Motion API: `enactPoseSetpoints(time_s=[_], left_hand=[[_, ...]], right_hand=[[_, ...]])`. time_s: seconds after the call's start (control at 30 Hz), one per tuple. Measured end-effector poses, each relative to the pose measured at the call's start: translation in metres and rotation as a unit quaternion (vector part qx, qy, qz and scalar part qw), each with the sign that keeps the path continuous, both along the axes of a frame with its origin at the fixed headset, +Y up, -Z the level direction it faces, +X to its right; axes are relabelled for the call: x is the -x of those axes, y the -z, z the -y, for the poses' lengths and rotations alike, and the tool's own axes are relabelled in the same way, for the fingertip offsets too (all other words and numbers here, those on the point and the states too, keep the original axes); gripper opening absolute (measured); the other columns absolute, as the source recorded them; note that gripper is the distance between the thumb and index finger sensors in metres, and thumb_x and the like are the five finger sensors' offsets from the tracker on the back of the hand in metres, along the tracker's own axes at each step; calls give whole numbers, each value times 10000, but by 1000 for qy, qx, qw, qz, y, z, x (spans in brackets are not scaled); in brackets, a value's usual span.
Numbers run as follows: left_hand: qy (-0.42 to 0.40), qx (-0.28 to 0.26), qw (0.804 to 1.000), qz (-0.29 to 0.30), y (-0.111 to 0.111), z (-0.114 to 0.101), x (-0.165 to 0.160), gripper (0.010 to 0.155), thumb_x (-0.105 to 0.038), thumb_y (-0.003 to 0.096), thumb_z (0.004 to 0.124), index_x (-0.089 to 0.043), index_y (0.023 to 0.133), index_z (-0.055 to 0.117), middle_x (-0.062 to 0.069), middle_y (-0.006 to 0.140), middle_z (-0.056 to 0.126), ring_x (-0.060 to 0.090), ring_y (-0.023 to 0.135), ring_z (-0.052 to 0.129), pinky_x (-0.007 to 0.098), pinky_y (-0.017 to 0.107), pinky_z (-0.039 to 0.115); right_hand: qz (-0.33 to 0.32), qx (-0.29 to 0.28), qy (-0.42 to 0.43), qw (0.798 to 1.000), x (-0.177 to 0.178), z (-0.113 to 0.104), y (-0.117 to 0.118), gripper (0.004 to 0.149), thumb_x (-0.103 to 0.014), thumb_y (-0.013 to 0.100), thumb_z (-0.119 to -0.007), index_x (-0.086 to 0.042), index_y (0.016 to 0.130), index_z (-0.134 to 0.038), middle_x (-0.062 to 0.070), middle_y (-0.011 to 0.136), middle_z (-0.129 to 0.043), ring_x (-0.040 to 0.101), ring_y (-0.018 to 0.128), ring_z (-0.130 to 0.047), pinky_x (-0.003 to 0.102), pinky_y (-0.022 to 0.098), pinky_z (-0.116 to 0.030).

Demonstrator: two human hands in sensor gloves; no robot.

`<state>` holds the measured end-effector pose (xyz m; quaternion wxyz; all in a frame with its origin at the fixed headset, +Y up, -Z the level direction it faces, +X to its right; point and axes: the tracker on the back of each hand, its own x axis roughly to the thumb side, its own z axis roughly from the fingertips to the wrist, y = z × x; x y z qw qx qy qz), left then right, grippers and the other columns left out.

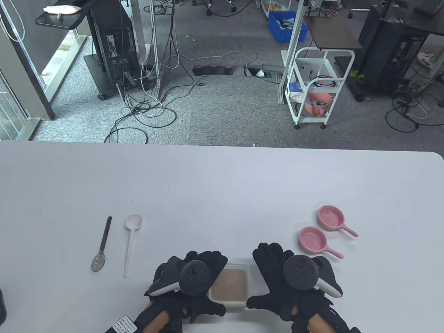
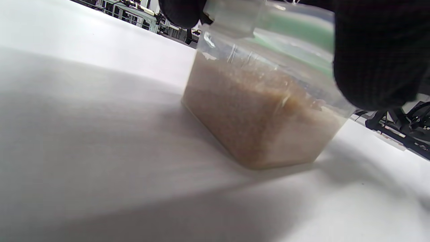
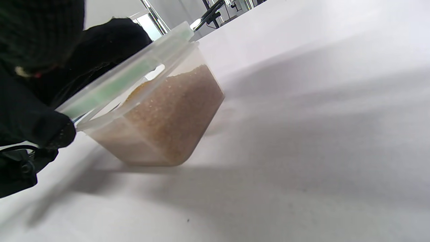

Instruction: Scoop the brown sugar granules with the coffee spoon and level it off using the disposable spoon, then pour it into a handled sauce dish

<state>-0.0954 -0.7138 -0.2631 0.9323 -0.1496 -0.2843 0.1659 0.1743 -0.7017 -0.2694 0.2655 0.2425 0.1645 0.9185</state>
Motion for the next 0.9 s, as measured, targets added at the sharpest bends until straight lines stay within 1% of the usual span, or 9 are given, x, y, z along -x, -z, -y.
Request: enactPoseSetpoints(time_s=[0.1, 0.17, 0.23, 0.3, 0.43, 0.53, 0.57, 0.73, 0.9], left_hand=[[-21, -7, 1000, -5, 0, -8, 5, 1158, -761, 304, 882, -294, 1157, 254, -25, 1258, 273, 313, 1218, 390, 588, 852, 278], [-33, -22, 999, -17, 0, -17, 13, 1155, -765, 307, 877, -289, 1157, 257, -18, 1257, 276, 314, 1217, 394, 589, 850, 283], [-49, -39, 997, -48, 3, -28, 28, 1153, -767, 310, 872, -285, 1158, 257, -13, 1257, 276, 321, 1214, 397, 591, 848, 284], [-60, -48, 994, -80, 7, -34, 43, 1154, -773, 313, 863, -278, 1160, 255, -4, 1257, 277, 328, 1211, 399, 591, 846, 286], [-56, -55, 983, -164, 16, -38, 80, 1146, -787, 324, 841, -260, 1164, 266, 19, 1248, 312, 350, 1198, 411, 594, 837, 302], [-20, -58, 975, -211, 22, -32, 96, 1143, -787, 328, 840, -253, 1165, 273, 25, 1247, 312, 357, 1193, 417, 593, 835, 307], [2, -55, 973, -224, 25, -27, 100, 1141, -788, 329, 839, -253, 1165, 275, 25, 1247, 312, 357, 1192, 419, 593, 833, 309], [75, -25, 970, -229, 36, -1, 98, 1137, -789, 328, 836, -260, 1162, 273, 19, 1246, 313, 353, 1193, 420, 584, 839, 312], [94, 7, 973, -211, 40, 18, 85, 1135, -789, 329, 833, -260, 1162, 273, 17, 1246, 317, 354, 1190, 428, 584, 837, 312]], right_hand=[[1, -15, 14, 1000, -2, -4, -1, 1048, -665, 378, -848, -294, 1110, -196, 9, 1178, -85, 297, 1076, 19, 501, 702, 35], [6, -26, 31, 999, -5, -8, -1, 1042, -665, 378, -845, -295, 1110, -203, 9, 1179, -91, 293, 1080, 12, 498, 706, 33], [10, -38, 47, 998, -7, -11, -1, 1035, -666, 381, -840, -296, 1111, -207, 7, 1180, -97, 292, 1083, 6, 496, 708, 32], [12, -41, 49, 998, -8, -12, -1, 1028, -668, 384, -833, -298, 1111, -209, 7, 1181, -99, 292, 1085, 2, 495, 710, 31], [13, -35, 51, 998, -9, -11, -1, 1022, -669, 389, -827, -297, 1112, -208, 8, 1182, -98, 292, 1086, 2, 495, 710, 32], [12, -33, 51, 998, -9, -12, -2, 1014, -669, 394, -822, -297, 1113, -209, 9, 1182, -99, 293, 1087, -1, 496, 711, 29], [13, -33, 51, 998, -9, -12, -1, 1013, -668, 397, -820, -293, 1114, -211, 11, 1183, -102, 295, 1087, -4, 496, 712, 27], [13, -27, 52, 998, -9, -11, -1, 1007, -669, 401, -816, -295, 1114, -211, 13, 1184, -104, 297, 1088, -4, 496, 715, 24], [10, -24, 52, 998, -9, -11, -2, 1004, -668, 403, -815, -293, 1115, -214, 13, 1184, -106, 297, 1088, -6, 496, 715, 23]])
